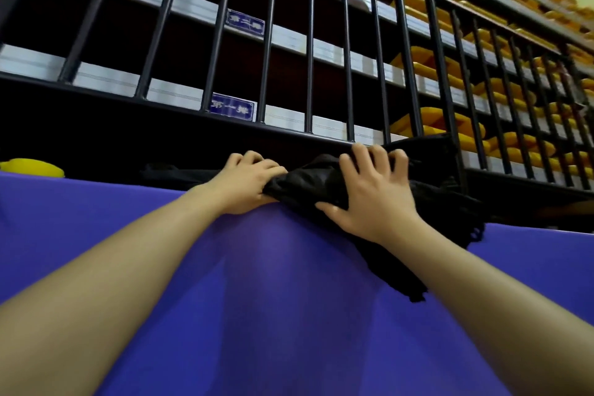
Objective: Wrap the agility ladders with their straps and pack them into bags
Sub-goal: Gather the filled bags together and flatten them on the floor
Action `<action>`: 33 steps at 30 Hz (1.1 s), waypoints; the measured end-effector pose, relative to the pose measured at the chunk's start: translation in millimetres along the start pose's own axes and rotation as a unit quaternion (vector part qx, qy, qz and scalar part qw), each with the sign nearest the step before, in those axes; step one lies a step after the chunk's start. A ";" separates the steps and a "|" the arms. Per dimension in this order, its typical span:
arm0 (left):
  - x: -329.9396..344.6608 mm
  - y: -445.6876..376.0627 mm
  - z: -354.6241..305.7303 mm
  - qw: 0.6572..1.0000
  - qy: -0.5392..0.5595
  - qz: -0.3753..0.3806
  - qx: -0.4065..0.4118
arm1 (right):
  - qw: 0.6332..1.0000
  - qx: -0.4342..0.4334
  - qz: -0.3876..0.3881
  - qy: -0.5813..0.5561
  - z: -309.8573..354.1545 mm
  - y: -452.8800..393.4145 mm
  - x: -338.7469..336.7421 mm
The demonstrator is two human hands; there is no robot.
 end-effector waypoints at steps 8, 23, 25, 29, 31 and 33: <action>-21.7 6.9 -18.1 0.986 -0.095 0.094 -0.097 | 0.996 0.041 0.076 -0.027 -29.6 39.2 -6.9; -17.4 17.2 -133.8 0.993 0.004 -0.033 -0.117 | 0.958 0.112 -0.096 -0.247 -48.2 49.7 -19.0; -15.5 20.6 -126.3 0.994 0.008 -0.032 -0.104 | 0.934 0.196 -0.056 -0.292 -50.9 47.9 -15.7; -15.3 26.1 -101.3 0.993 0.021 -0.047 -0.106 | 0.865 0.289 0.032 -0.409 -45.8 37.3 -6.1; -15.7 27.7 -87.0 0.993 0.031 -0.047 -0.107 | 0.825 0.290 0.058 -0.481 -38.0 29.4 -0.1; -15.8 28.9 -75.8 0.992 0.042 -0.048 -0.105 | 0.831 0.279 0.047 -0.479 -33.8 22.6 2.5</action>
Point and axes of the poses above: each hand's wrist, its own y-axis away from the middle knuckle, its own x-axis out of the palm, z = x × y, the point moved 1 cm from there along -y, towards the middle knuckle, and after that the axes turned 8 degrees about -x, right-handed, at the moved point
